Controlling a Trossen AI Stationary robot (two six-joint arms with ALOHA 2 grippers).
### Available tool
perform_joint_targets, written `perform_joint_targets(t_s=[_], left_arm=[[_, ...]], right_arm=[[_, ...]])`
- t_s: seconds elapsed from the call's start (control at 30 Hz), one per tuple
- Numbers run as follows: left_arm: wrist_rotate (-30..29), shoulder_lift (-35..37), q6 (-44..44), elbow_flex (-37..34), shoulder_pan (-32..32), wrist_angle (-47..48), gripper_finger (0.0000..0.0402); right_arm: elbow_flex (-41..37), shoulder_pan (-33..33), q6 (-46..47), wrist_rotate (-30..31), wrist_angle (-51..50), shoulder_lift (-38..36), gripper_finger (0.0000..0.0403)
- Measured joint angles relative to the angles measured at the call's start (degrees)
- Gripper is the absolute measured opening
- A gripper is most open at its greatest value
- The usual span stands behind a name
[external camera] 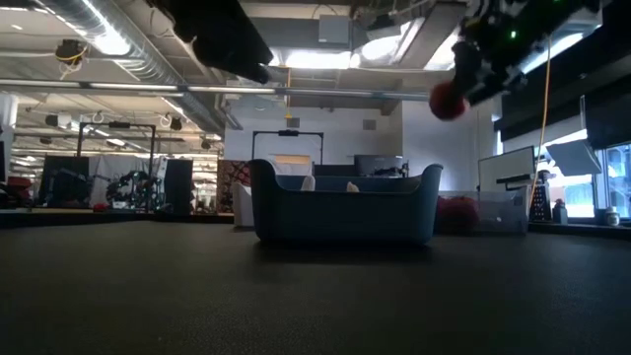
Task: Sort produce into baskets
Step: Put the red tomato into the black bin
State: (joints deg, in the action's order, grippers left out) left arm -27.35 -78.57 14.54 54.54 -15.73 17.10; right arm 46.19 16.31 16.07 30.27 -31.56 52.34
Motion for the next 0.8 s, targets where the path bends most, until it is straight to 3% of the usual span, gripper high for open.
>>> perform_joint_targets(t_s=[0.47,0.8], left_arm=[[0.02,-5.42,1.45,0.02,0.47,0.46,0.0311],[0.0,-5.5,1.58,0.02,0.47,0.31,0.0311]], right_arm=[[-0.04,27.75,0.4,-17.97,-1.03,9.93,0.0273],[-0.06,35.57,1.72,-21.43,0.17,18.47,0.0273]])
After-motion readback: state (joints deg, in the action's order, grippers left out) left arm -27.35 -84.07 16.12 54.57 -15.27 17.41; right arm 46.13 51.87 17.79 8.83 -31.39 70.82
